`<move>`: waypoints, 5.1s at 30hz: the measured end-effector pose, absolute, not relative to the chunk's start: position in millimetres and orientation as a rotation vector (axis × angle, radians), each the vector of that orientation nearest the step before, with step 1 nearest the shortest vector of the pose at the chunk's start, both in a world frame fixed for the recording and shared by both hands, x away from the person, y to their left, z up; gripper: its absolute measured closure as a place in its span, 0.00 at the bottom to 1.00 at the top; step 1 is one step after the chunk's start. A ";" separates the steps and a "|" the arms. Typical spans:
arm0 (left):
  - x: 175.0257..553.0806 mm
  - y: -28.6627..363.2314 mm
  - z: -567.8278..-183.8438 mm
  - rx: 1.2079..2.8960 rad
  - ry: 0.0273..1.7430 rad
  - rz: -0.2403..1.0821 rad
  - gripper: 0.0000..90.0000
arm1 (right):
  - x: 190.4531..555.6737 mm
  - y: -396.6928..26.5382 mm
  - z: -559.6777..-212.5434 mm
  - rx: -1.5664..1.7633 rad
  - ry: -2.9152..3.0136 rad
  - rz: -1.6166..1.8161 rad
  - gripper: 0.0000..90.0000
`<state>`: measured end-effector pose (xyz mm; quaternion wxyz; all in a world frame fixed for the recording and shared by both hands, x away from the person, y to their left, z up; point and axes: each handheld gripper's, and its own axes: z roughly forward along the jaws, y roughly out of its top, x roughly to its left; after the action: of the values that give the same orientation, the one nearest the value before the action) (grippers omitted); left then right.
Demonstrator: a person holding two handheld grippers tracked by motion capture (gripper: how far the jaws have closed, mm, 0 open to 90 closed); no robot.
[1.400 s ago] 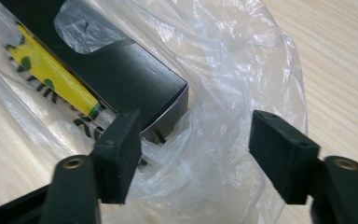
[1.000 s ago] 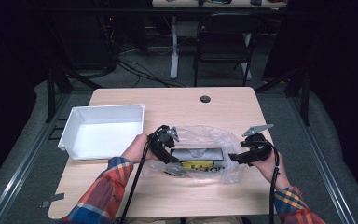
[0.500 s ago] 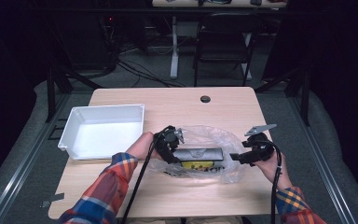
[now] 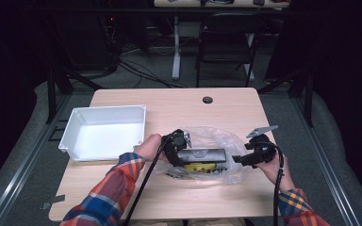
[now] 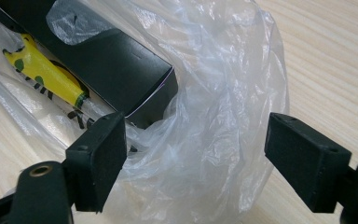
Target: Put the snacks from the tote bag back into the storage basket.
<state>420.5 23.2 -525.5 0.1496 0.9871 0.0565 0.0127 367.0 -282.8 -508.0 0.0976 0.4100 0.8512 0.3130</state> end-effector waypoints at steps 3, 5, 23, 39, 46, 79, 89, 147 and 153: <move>420.7 20.4 -527.8 2.850 0.152 0.036 0.43 | 367.0 -281.7 -509.1 1.217 2.521 0.924 0.23; 419.7 18.6 -528.1 2.864 0.148 0.048 0.44 | 366.8 -281.5 -509.0 1.211 2.526 0.914 0.23; 413.4 21.3 -515.3 2.842 0.080 0.089 0.48 | 366.7 -285.3 -508.6 1.230 2.499 0.912 0.23; 412.8 31.2 -484.9 2.782 0.081 0.117 0.48 | 369.2 -284.6 -511.8 1.251 2.495 0.879 0.26; 414.2 30.8 -475.8 2.762 0.093 0.123 0.48 | 367.3 -277.3 -512.4 1.229 2.502 0.879 0.27; 430.0 33.4 -462.5 2.649 0.248 0.141 0.48 | 356.1 -222.0 -533.3 0.910 2.633 0.700 0.98; 433.1 43.0 -452.5 2.624 0.289 0.168 0.48 | 354.8 -219.0 -535.5 0.872 2.642 0.614 0.97; 435.6 177.5 -379.5 2.544 0.424 0.318 0.48 | 354.5 -307.7 -498.5 1.267 2.446 1.012 0.11; 433.4 202.7 -377.5 2.524 0.474 0.340 0.48 | 355.8 -307.7 -501.6 1.273 2.452 0.999 0.11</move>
<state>433.4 202.7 -377.5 0.2720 0.9376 0.1760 0.1263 355.8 -307.7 -501.6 0.1019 0.4311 0.8303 0.3383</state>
